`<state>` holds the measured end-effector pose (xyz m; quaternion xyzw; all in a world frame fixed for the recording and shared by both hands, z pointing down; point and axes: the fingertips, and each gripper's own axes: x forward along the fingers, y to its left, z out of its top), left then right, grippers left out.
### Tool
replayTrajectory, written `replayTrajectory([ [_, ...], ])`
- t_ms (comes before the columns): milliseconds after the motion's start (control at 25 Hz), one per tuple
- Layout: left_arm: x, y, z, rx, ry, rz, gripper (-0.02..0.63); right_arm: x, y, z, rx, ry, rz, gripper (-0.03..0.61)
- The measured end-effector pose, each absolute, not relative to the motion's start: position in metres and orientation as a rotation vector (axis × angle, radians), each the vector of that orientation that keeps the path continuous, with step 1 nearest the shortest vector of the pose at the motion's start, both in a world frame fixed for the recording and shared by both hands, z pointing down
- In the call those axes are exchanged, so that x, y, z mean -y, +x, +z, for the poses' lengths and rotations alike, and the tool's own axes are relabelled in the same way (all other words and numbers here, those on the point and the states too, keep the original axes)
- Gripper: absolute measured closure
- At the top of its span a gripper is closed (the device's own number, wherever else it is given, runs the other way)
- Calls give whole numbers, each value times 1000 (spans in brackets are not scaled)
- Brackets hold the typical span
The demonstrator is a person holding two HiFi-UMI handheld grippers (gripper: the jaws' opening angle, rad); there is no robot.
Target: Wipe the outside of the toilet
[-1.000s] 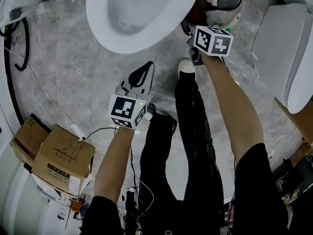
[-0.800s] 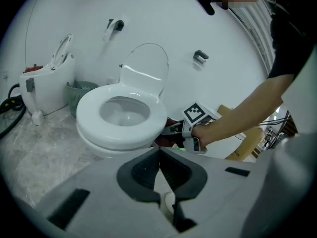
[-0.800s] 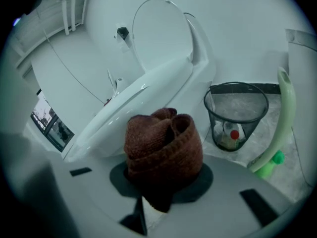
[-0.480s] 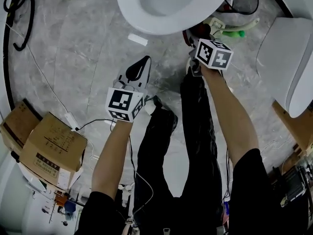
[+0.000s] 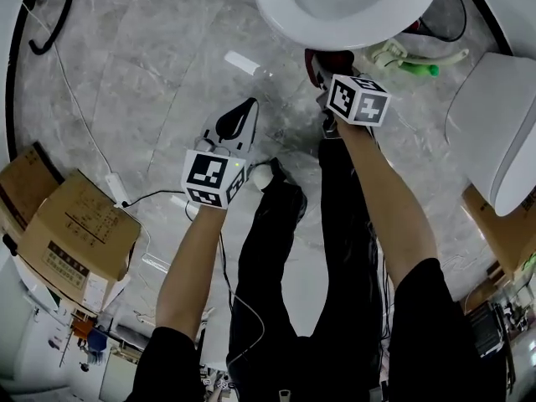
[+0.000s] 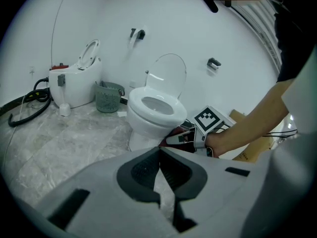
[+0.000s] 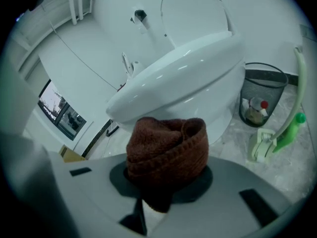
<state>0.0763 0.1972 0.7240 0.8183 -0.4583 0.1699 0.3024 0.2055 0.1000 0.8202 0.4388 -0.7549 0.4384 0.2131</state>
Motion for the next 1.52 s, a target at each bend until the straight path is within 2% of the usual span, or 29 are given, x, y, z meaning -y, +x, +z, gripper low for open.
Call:
replayTrajectory([
  [560, -222, 17, 713, 1313, 2103, 439, 604, -102, 102, 805, 2179, 1091, 1226, 497],
  [760, -229, 2, 710, 1330, 2090, 452, 604, -95, 91, 805, 2165, 1155, 1287, 497],
  [1160, -231, 10, 718, 1296, 2089, 489, 604, -134, 114, 796, 2183, 1055, 1221, 495],
  [1520, -202, 75, 706, 1176, 2181, 519, 604, -178, 211, 765, 2207, 1070, 1153, 494],
])
